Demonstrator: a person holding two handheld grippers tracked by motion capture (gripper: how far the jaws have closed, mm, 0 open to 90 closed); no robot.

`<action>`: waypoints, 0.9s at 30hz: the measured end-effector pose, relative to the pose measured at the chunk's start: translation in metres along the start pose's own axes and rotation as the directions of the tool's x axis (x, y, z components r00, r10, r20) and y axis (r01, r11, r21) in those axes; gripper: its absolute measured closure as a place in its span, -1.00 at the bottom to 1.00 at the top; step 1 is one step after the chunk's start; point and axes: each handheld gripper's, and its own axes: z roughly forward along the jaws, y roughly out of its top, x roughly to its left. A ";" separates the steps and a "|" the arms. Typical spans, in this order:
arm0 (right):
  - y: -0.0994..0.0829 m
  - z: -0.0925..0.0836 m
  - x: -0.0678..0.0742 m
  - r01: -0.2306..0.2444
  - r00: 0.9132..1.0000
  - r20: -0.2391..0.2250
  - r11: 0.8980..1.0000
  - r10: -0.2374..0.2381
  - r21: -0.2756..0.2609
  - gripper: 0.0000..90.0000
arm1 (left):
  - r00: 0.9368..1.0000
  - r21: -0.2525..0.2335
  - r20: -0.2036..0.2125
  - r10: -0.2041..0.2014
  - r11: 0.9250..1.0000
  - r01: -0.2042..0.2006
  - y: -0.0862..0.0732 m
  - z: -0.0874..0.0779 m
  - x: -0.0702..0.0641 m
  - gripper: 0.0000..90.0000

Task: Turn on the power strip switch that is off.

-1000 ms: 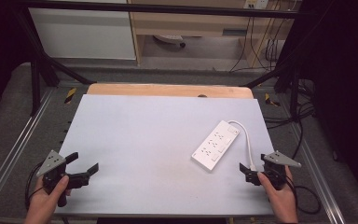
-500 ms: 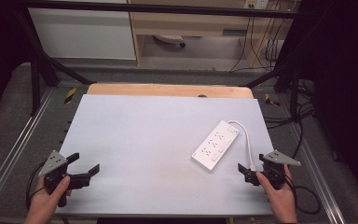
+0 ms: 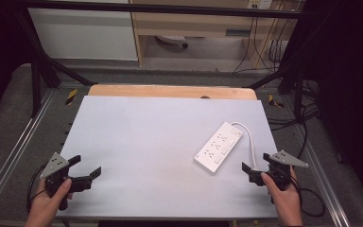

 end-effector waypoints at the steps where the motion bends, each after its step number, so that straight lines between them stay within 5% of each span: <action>1: 0.001 0.000 0.000 0.000 1.000 0.001 1.000 0.000 0.001 -0.93 | 1.000 0.000 0.000 0.000 1.000 0.000 0.000 0.000 0.000 -0.87; 27: 0.031 0.008 0.006 0.010 1.000 -0.002 1.000 -0.010 0.029 -0.90 | 1.000 0.010 0.005 0.001 1.000 -0.001 -0.001 0.001 -0.001 -0.87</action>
